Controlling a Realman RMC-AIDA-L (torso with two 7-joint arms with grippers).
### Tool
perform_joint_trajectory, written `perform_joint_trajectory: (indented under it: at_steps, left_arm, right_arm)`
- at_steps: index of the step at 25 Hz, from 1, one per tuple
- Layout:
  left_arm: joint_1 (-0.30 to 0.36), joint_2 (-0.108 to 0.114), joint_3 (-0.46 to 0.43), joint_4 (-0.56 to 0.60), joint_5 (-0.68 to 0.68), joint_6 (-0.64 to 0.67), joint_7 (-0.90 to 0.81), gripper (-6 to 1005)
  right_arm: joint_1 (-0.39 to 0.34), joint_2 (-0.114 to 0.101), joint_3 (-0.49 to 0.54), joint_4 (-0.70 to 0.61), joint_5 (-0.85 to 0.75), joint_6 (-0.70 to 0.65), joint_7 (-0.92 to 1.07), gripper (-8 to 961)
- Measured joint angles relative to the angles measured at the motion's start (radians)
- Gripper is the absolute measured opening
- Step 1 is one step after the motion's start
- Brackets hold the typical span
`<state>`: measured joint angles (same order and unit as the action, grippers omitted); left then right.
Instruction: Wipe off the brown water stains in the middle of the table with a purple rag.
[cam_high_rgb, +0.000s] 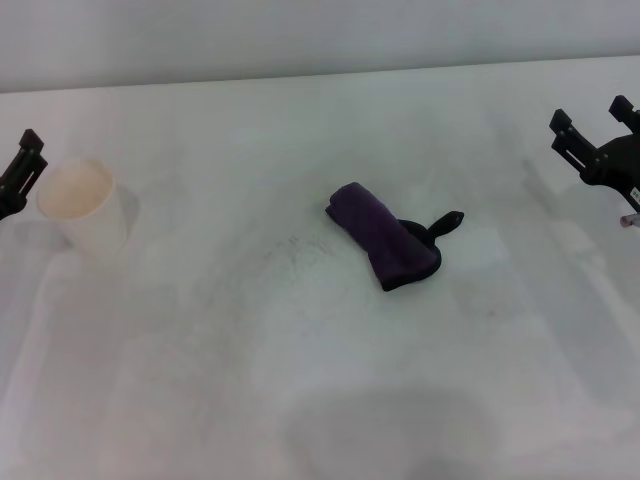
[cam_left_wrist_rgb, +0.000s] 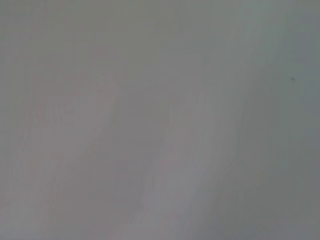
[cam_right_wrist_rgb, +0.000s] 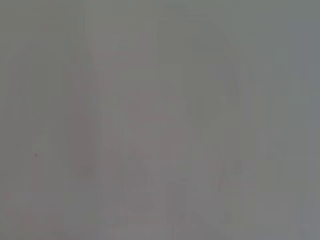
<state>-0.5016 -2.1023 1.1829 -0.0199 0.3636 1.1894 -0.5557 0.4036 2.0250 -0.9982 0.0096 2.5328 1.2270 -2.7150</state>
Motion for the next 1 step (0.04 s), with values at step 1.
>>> perform_joint_trajectory:
  at_steps: [1]
  left_arm:
    - [0.0, 0.0, -0.001, 0.0, 0.0, 0.0, 0.0, 882]
  right_arm:
    - [0.0, 0.0, 0.0, 0.0, 0.0, 0.0, 0.0, 870]
